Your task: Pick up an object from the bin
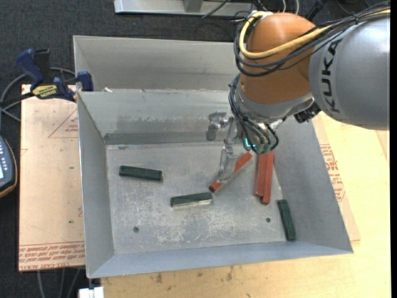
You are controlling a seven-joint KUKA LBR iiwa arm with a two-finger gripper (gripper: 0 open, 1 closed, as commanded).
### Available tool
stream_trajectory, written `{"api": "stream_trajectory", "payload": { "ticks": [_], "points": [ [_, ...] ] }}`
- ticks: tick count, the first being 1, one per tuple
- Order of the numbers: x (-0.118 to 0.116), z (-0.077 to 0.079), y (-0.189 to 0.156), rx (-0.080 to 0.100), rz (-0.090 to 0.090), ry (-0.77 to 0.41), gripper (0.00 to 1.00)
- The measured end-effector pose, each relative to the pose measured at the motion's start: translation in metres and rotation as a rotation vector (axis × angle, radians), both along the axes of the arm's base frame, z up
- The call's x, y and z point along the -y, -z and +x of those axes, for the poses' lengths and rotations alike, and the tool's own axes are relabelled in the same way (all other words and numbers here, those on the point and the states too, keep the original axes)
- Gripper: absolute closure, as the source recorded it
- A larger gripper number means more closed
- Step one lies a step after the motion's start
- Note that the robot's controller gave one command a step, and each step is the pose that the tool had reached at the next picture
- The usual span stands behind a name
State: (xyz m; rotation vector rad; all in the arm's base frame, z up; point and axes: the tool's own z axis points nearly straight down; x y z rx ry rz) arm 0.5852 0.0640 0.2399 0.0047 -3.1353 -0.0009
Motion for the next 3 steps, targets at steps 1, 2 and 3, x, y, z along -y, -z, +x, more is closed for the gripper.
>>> {"api": "stream_trajectory", "payload": {
  "ticks": [1, 2, 3],
  "points": [
    [-0.061, 0.007, 0.137, 0.003, 0.003, -0.511, 0.0],
    [-0.043, -0.009, 0.171, 0.005, 0.003, -0.434, 0.0],
    [-0.043, -0.007, 0.169, 0.01, 0.003, -0.432, 1.0]
  ]
}}
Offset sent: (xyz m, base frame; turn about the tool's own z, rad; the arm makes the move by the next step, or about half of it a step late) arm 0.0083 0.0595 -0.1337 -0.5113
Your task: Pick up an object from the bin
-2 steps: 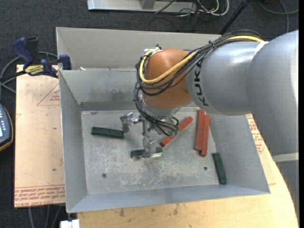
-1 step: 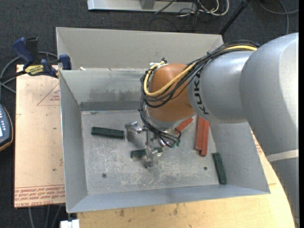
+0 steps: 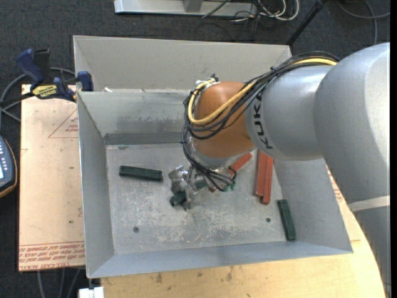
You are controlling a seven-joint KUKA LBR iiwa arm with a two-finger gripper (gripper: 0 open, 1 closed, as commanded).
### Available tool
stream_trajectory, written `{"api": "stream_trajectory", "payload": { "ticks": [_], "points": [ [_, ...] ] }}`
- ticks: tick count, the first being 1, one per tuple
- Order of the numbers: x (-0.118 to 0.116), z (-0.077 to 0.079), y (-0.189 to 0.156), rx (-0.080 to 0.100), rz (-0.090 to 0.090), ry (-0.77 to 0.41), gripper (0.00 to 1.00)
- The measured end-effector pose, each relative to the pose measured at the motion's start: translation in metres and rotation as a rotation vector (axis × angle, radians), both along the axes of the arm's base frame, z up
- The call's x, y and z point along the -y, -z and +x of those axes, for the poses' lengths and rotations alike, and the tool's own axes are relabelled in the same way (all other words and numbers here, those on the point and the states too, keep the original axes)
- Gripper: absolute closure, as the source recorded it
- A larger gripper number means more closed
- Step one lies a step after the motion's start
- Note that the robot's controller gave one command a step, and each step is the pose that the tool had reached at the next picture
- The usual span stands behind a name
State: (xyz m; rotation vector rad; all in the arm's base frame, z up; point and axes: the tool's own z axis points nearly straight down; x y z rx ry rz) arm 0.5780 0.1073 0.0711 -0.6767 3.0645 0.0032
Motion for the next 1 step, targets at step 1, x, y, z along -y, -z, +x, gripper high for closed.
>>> {"api": "stream_trajectory", "payload": {
  "ticks": [1],
  "points": [
    [-0.0031, 0.0421, -0.1513, 0.011, 0.0, -0.06, 1.0]
  ]
}}
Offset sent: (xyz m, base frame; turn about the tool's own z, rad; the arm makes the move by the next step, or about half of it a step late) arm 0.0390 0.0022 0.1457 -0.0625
